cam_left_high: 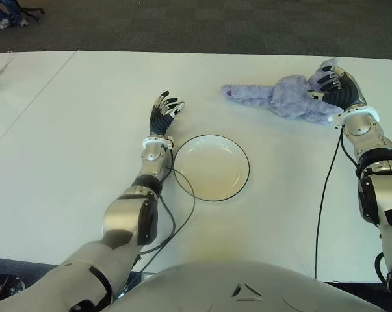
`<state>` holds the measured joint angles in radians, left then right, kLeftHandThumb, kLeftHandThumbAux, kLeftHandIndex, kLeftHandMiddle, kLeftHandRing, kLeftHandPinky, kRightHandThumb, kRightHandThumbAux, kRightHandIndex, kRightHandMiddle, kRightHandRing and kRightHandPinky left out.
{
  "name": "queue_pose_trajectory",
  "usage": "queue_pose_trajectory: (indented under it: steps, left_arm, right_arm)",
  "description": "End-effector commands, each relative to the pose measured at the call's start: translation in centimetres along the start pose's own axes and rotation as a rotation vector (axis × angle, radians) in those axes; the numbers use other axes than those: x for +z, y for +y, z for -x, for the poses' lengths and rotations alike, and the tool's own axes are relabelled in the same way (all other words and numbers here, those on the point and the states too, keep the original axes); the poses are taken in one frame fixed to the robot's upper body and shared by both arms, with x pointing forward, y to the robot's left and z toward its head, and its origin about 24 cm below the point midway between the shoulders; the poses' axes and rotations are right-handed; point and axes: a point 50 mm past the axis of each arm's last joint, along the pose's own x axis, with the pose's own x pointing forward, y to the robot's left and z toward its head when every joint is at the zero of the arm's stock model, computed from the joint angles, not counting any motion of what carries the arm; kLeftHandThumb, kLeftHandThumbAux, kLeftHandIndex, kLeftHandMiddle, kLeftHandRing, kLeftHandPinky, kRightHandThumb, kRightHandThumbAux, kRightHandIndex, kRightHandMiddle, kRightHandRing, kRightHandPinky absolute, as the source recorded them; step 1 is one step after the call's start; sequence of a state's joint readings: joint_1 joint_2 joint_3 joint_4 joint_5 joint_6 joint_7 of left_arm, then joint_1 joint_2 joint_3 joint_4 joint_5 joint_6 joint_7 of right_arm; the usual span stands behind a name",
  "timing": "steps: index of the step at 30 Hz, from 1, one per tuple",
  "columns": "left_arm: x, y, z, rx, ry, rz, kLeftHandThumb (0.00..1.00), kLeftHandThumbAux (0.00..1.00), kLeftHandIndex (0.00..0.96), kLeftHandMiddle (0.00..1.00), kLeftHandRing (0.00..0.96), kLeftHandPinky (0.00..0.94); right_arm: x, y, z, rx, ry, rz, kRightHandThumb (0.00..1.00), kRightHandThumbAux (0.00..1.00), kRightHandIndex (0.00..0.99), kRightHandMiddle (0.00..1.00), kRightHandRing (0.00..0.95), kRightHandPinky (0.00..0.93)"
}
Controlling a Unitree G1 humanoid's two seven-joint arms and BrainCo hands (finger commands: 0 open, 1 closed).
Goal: Put the doll into the plate.
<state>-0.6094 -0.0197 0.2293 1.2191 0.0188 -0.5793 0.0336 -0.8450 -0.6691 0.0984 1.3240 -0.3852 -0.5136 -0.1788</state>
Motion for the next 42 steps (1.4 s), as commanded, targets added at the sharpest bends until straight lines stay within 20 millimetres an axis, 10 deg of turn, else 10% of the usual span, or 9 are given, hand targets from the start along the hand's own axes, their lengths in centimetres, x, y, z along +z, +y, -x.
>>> queue_pose_trajectory:
  steps: [1, 10, 18, 32, 42]
  left_arm:
    - [-9.4, -0.2, 7.0, 0.034, 0.458, 0.052, 0.0, 0.612, 0.141, 0.267, 0.282, 0.266]
    - [-9.5, -0.1, 7.1, 0.03, 0.462, 0.052, 0.0, 0.578, 0.135, 0.261, 0.277, 0.271]
    - [-9.5, 0.0, 7.2, 0.031, 0.456, 0.045, 0.0, 0.565, 0.129, 0.253, 0.271, 0.274]
    - [-9.5, 0.4, 7.4, 0.03, 0.451, 0.034, 0.0, 0.559, 0.131, 0.257, 0.266, 0.246]
    - [-9.5, 0.5, 7.3, 0.031, 0.451, 0.037, 0.0, 0.575, 0.128, 0.252, 0.267, 0.256]
  right_arm:
    - [-0.3, -1.0, -0.3, -0.01, 0.043, -0.026, 0.282, 0.743, 0.152, 0.335, 0.429, 0.455]
    - [1.8, 0.9, -0.3, 0.018, -0.091, -0.121, 0.229, 0.756, 0.131, 0.241, 0.255, 0.201]
    - [5.5, 6.5, 4.2, 0.218, -0.528, -0.145, 0.111, 0.693, 0.116, 0.158, 0.154, 0.116]
    - [6.6, 11.4, 13.5, 0.542, -0.786, -0.371, 0.029, 0.612, 0.175, 0.161, 0.152, 0.176]
    - [7.1, 11.4, 17.6, 0.697, -0.771, -0.475, 0.0, 0.582, 0.178, 0.171, 0.161, 0.191]
